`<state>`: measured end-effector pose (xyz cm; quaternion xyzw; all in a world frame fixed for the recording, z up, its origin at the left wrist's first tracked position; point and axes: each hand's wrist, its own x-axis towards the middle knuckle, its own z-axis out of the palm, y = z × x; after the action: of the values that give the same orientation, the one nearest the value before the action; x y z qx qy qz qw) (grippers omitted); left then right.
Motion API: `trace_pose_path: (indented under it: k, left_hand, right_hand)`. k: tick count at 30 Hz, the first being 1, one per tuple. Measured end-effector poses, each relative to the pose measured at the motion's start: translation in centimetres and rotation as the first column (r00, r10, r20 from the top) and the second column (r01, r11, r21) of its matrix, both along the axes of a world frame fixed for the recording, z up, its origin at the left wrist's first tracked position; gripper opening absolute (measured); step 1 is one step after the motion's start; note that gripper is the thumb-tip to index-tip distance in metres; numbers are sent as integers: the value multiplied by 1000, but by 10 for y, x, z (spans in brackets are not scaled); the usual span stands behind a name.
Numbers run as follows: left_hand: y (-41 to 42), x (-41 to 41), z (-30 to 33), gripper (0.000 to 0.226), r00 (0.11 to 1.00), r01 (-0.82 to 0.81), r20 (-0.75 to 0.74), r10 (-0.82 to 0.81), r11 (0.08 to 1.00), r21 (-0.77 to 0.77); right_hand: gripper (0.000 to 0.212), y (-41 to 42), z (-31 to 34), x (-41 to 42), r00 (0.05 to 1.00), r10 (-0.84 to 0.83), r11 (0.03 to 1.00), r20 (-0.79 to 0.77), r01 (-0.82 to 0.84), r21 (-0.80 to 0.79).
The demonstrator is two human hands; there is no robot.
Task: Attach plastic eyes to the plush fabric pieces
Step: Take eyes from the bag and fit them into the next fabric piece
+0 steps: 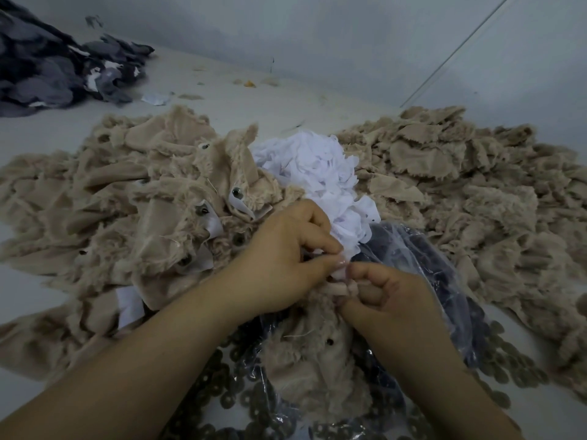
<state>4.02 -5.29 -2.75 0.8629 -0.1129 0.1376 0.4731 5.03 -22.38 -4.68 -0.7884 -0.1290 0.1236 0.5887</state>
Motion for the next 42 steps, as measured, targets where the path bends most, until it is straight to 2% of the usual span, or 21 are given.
trace_pose_path:
  k: [4, 6, 9, 11, 13, 18, 21, 24, 27, 31, 33, 36, 38, 40, 42]
  left_hand:
    - [3, -2, 6, 21, 992, -107, 51, 115, 984, -143]
    - [1, -4, 8, 29, 994, -101, 36, 106, 987, -123]
    - [-7, -10, 11, 36, 995, -70, 58, 77, 992, -103]
    - [-9, -12, 15, 34, 988, -61, 127, 89, 976, -209]
    - [-9, -11, 20, 32, 982, -40, 163, 93, 951, -306]
    - [-5, -6, 21, 34, 999, -34, -4, 35, 919, -393]
    - [-4, -5, 11, 37, 994, -90, -87, 59, 904, -417]
    - [-4, -5, 8, 39, 990, -83, -135, 26, 895, -438]
    - [-2, -5, 11, 29, 986, -85, -168, 1, 864, -496]
    - [-3, -5, 10, 6, 975, -115, -221, 31, 919, -378]
    - [-1, -5, 8, 11, 973, -101, -225, 44, 963, -249]
    - [8, -9, 10, 23, 960, 83, -262, -98, 994, -68]
    - [13, -12, 12, 23, 932, 233, -292, -214, 972, 30]
    - [14, -12, 11, 21, 917, 290, -307, -254, 954, 75]
    - [11, -12, 9, 24, 916, 279, -327, -232, 954, 106]
  right_hand:
    - [60, -3, -3, 4, 999, -18, 997, 28, 20, -76]
    - [64, -4, -1, 4, 1000, 1, 999, 20, 0, -53]
    - [61, -3, 0, 2, 998, 37, 998, 59, -34, -45]
    - [53, -4, -3, 3, 995, 35, 996, 97, -26, -84]
    - [48, -4, -6, 5, 997, 29, 994, 64, -22, -110]
    - [50, -6, -11, 11, 999, -33, 986, 1, 33, -162]
    - [56, -6, -15, 13, 998, -66, 980, 5, 65, -190]
    - [53, -6, -18, 14, 996, -87, 977, 20, 90, -193]
    - [58, -5, -18, 14, 994, -105, 972, 32, 110, -206]
    - [61, -4, -18, 15, 993, -106, 969, 60, 116, -218]
    - [60, -4, -20, 16, 992, -110, 970, 60, 121, -209]
    - [59, -5, -21, 16, 992, -107, 972, 62, 118, -205]
    - [59, -6, -20, 16, 992, -110, 974, 63, 120, -194]
    - [59, -6, -20, 17, 992, -111, 975, 64, 121, -186]
    - [60, -6, -20, 18, 991, -119, 977, 54, 126, -170]
